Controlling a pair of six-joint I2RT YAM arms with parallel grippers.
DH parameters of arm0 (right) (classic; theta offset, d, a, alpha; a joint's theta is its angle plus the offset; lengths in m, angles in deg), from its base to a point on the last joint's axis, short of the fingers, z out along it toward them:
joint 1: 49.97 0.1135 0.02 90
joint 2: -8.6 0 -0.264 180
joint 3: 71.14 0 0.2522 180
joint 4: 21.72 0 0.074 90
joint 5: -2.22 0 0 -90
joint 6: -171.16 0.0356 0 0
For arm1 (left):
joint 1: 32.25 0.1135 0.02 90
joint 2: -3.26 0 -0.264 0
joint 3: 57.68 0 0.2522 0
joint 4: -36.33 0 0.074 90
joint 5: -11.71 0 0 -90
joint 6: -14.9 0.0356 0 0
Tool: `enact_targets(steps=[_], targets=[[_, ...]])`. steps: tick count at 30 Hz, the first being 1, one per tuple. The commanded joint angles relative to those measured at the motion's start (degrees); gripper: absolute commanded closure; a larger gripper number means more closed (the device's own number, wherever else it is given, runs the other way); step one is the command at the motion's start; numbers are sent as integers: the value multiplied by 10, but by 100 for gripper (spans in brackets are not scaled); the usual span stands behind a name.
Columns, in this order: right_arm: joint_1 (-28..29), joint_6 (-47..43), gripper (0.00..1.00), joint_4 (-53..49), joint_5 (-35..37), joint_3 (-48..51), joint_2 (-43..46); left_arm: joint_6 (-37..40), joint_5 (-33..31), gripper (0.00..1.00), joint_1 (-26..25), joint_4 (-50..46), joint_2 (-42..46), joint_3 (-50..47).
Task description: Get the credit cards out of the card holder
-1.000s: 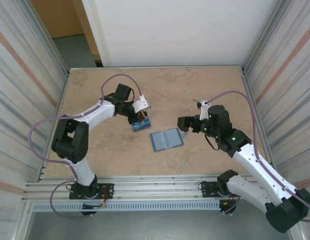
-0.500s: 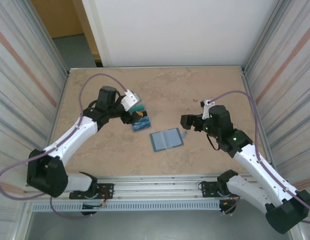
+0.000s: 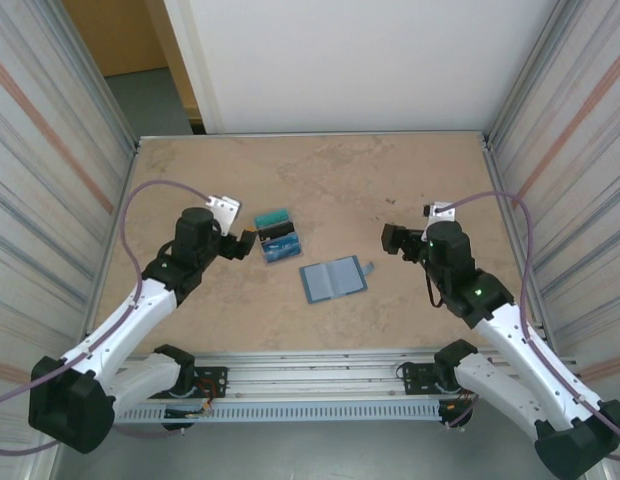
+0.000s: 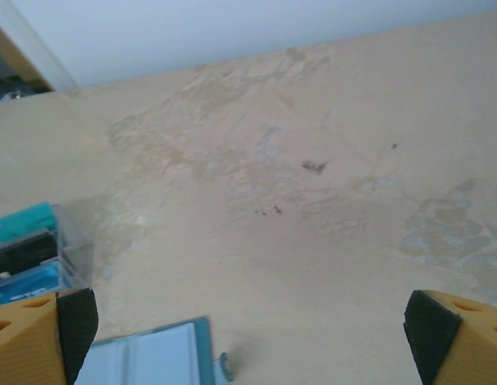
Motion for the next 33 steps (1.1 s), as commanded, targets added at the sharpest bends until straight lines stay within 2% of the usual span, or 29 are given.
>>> enact_targets(steps=[1,4,8,12,15,22,31,33], targets=[[-4,-11,1,35,70,33,17,-55,-93,1,9,39,18,-34],[-7,-29,1,47,106,59,25,-57,-122,1,17,78,24,-73],[-34,-49,1,78,115,100,36,-69,-97,1,51,135,20,-114],[-77,-73,1,138,92,149,55,-73,-68,1,82,177,-1,-130],[-105,-91,1,186,86,183,74,-67,-71,1,96,221,-29,-136],[-184,-93,1,232,28,221,82,-29,-74,1,104,353,-108,-155],[-228,-101,1,310,-16,254,47,18,-33,1,129,483,-149,-177],[-238,-101,1,320,-28,255,37,6,-13,1,146,458,-144,-169]])
